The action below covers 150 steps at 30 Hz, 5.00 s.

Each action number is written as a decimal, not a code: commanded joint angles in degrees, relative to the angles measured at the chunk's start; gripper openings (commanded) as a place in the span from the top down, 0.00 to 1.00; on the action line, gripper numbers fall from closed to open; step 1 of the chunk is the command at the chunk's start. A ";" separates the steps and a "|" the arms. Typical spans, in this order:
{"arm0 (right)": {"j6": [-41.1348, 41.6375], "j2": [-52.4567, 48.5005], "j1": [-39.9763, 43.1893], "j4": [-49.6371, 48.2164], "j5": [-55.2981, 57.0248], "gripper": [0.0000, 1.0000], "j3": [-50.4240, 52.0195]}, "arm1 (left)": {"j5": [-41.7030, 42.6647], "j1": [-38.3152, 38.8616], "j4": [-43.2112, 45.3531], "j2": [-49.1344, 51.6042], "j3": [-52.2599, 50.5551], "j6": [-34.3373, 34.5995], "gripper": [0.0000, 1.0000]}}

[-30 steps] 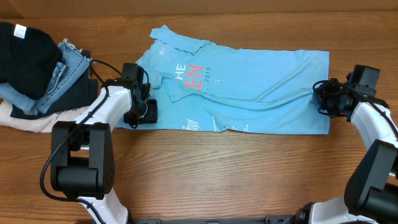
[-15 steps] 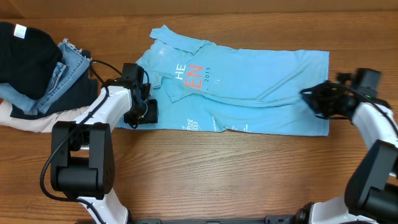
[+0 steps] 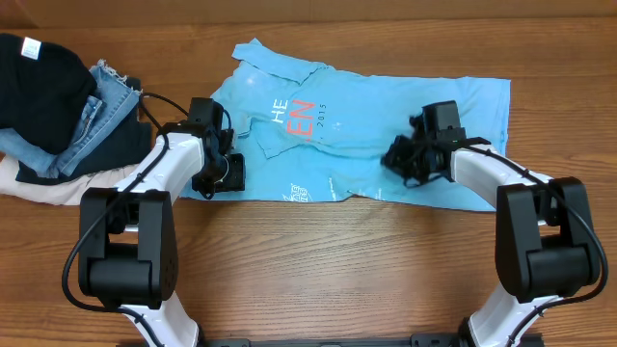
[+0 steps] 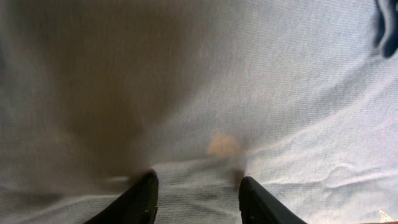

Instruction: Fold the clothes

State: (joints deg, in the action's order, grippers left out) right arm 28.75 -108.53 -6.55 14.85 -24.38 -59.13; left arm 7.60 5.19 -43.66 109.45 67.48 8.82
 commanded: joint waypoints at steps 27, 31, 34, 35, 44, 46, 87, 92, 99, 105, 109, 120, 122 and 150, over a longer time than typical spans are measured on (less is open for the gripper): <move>-7.06 12.57 26.16 43.32 -0.72 0.37 -5.64 | 5.31 -15.72 -16.55 3.15 7.41 -1.16 0.10; -4.44 12.50 29.66 45.09 5.73 0.31 -0.92 | 5.31 -15.67 -12.31 3.17 5.09 -1.11 0.21; -0.33 12.41 31.04 40.65 7.23 0.31 3.80 | 5.33 -15.67 -9.14 3.17 3.26 -1.11 0.41; 0.02 12.41 31.17 38.14 7.82 0.30 5.03 | 5.33 -15.67 -8.68 3.17 2.78 -1.11 0.53; 3.04 12.44 33.59 31.76 19.65 0.96 6.62 | 1.16 -16.94 -9.70 3.17 2.40 -1.09 0.96; 3.04 12.44 35.43 33.86 20.87 0.96 4.61 | 1.18 -18.47 -9.94 3.17 2.43 -1.09 0.96; -9.05 14.53 26.32 33.66 -1.05 0.23 -22.45 | 25.70 3.78 26.36 12.70 20.57 44.30 0.19; -9.01 14.49 26.32 33.62 -0.04 0.23 -22.32 | 17.55 4.22 28.52 15.32 20.55 47.80 0.21; -7.72 13.42 26.32 33.42 1.84 0.22 -22.32 | 11.98 4.22 28.52 16.83 20.55 49.72 0.26; -7.72 13.03 26.32 34.21 1.81 0.23 -22.29 | 7.91 4.11 31.58 17.75 20.55 50.40 0.39; -7.74 13.03 26.32 35.58 1.84 0.23 -22.29 | 8.98 3.93 34.07 20.52 20.55 51.69 0.39; -7.76 13.03 26.32 37.53 2.93 0.24 -22.29 | 8.81 3.74 40.09 22.47 20.55 50.99 0.73; -7.78 13.03 26.32 37.57 2.93 0.24 -22.29 | 8.41 3.74 40.37 22.47 20.55 50.99 0.77; -11.21 -2.99 27.54 5.88 4.90 0.37 -22.34 | 27.85 1.57 21.81 10.38 24.04 32.39 0.96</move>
State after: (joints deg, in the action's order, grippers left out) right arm 18.79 -108.29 19.90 24.64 -19.51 -80.64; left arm 35.46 7.01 -15.62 125.95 90.67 49.12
